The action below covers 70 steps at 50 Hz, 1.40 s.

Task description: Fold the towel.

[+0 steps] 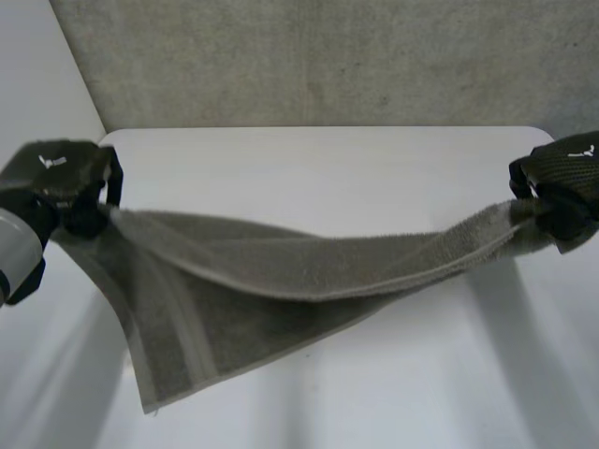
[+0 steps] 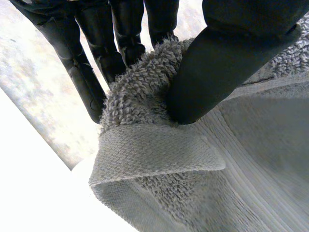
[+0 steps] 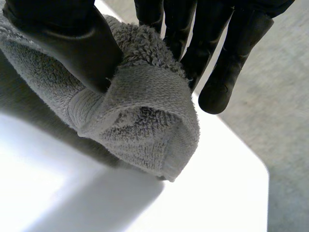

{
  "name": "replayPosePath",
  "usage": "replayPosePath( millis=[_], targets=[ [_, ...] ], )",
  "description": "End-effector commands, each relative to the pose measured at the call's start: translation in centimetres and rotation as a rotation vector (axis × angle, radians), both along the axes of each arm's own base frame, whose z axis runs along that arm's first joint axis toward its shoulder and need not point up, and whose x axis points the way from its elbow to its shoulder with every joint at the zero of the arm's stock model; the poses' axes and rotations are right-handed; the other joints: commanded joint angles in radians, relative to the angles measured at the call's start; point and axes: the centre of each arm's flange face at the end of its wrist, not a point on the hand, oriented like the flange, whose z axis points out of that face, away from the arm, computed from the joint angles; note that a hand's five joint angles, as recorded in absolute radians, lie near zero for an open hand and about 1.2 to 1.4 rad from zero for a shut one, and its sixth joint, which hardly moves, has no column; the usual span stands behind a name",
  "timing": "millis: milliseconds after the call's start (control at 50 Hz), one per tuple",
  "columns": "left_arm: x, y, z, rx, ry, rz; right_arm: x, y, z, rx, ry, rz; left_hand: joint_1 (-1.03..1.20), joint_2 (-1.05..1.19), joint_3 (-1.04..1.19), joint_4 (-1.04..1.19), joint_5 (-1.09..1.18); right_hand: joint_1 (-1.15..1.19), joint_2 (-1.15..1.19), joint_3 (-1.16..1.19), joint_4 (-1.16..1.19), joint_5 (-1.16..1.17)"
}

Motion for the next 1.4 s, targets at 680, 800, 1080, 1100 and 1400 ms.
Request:
replayPosePath(
  millis=[680, 800, 1080, 1100, 1400],
  targets=[
    [-4.7, -15.5, 10.9, -0.581, 0.39, 0.01, 7.2, -14.7, 10.3, -0.657, -0.498, 0.097, 0.225, 0.178, 0.18, 0.177, 0.2, 0.09, 0.093, 0.093, 0.058, 0.076],
    [-4.1, -14.5, 3.1, -0.343, 0.313, 0.041, 7.7, -14.5, 3.8, -0.421, -0.393, 0.148, 0.225, 0.178, 0.18, 0.177, 0.2, 0.09, 0.093, 0.093, 0.058, 0.076],
    [-3.7, -11.9, -11.9, -0.005, 0.121, 0.018, 7.0, -11.3, -13.3, -0.014, -0.052, 0.187, 0.225, 0.178, 0.18, 0.177, 0.2, 0.09, 0.093, 0.093, 0.058, 0.076],
    [-3.4, -11.7, -12.8, 0.012, 0.079, 0.012, 6.9, -11.0, -14.1, 0.005, -0.035, 0.184, 0.225, 0.178, 0.18, 0.177, 0.2, 0.09, 0.093, 0.093, 0.058, 0.076],
    [-1.0, -10.3, -13.7, 0.047, -0.039, 0.025, 3.3, -10.0, -15.9, 0.122, -0.023, 0.058, 0.225, 0.178, 0.18, 0.177, 0.2, 0.09, 0.093, 0.093, 0.058, 0.076]
  ],
)
